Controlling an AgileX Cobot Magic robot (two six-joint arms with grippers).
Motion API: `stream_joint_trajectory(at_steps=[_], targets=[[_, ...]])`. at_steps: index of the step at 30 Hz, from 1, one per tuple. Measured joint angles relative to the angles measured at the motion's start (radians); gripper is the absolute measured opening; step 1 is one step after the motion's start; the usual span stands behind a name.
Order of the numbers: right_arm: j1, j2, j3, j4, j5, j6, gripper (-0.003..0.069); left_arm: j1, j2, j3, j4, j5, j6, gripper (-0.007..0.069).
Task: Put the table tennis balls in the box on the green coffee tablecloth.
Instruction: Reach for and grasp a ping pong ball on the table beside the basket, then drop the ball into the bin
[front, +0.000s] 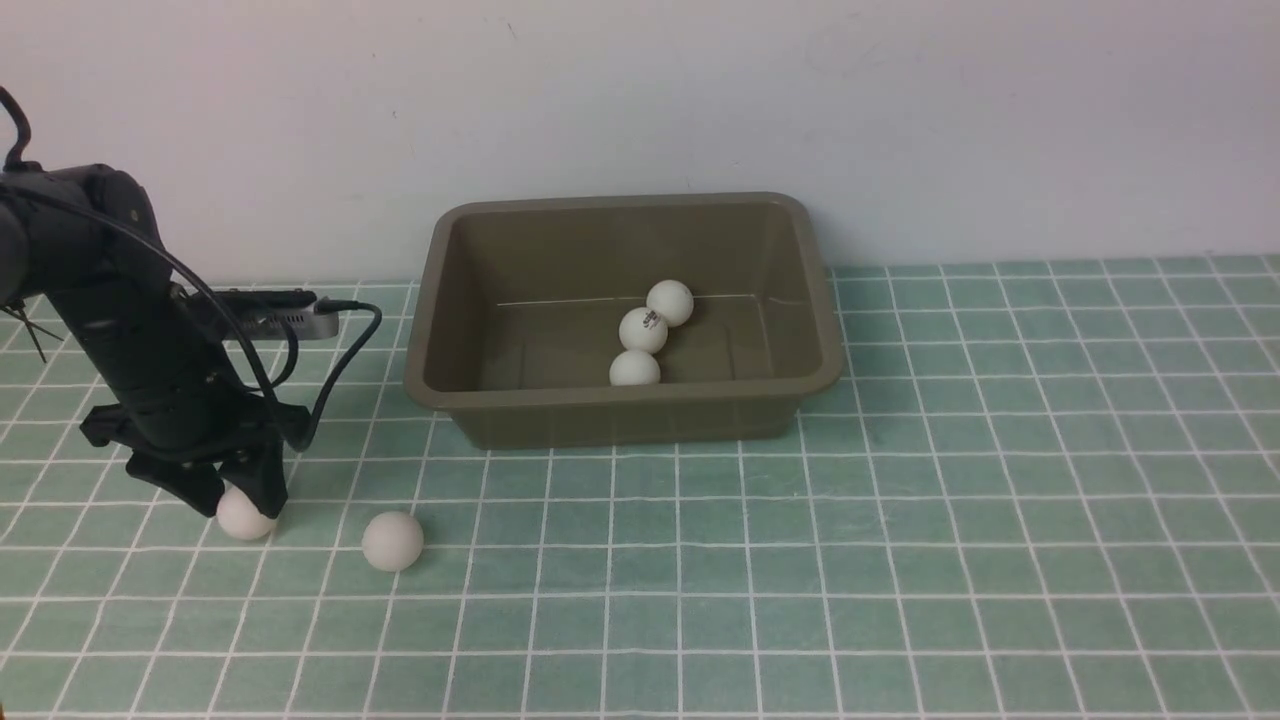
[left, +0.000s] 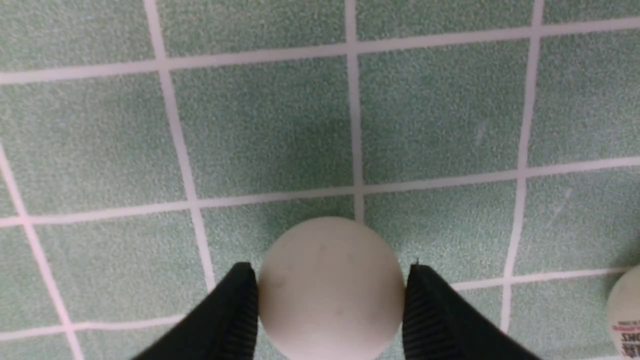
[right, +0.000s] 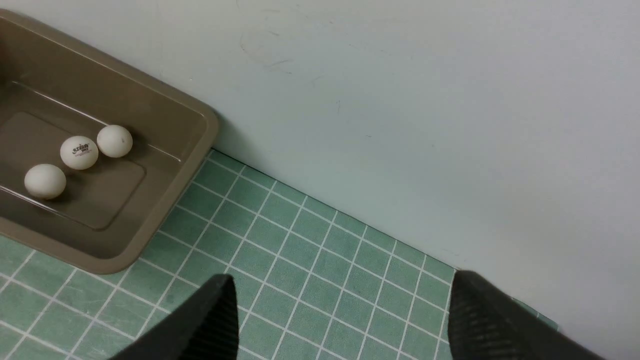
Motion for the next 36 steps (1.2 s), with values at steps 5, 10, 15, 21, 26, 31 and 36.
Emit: stream_joint_trajectory(at_steps=[5,10,15,21,26,31,36], targets=[[0.000,0.000,0.001,0.000,0.000,0.000,0.0511,0.000,0.000,-0.009,0.002,0.040,0.000,0.0334],[0.000,0.000,0.001,0.000,0.000,0.000,0.0511,0.000,0.000,-0.083,0.003,0.137,0.003,0.0334],[0.000,0.000,0.001,0.000,0.000,0.000,0.0511,0.000,-0.005,-0.204,-0.003,0.157,-0.003,0.0334],[0.000,0.000,0.001,-0.004,0.000,0.000,0.0511,-0.014,-0.036,-0.317,-0.080,0.163,-0.020,0.0334],[0.000,0.000,0.001,-0.010,0.000,0.000,0.0511,-0.103,-0.054,-0.437,-0.220,0.173,0.017,0.0334],[0.000,0.000,0.001,-0.011,0.000,0.000,0.0511,-0.262,-0.035,-0.454,-0.250,0.123,0.087,0.0334],[0.000,0.000,0.001,-0.011,0.000,0.000,0.0511,-0.372,0.060,-0.454,-0.148,-0.055,0.118,0.0334]])
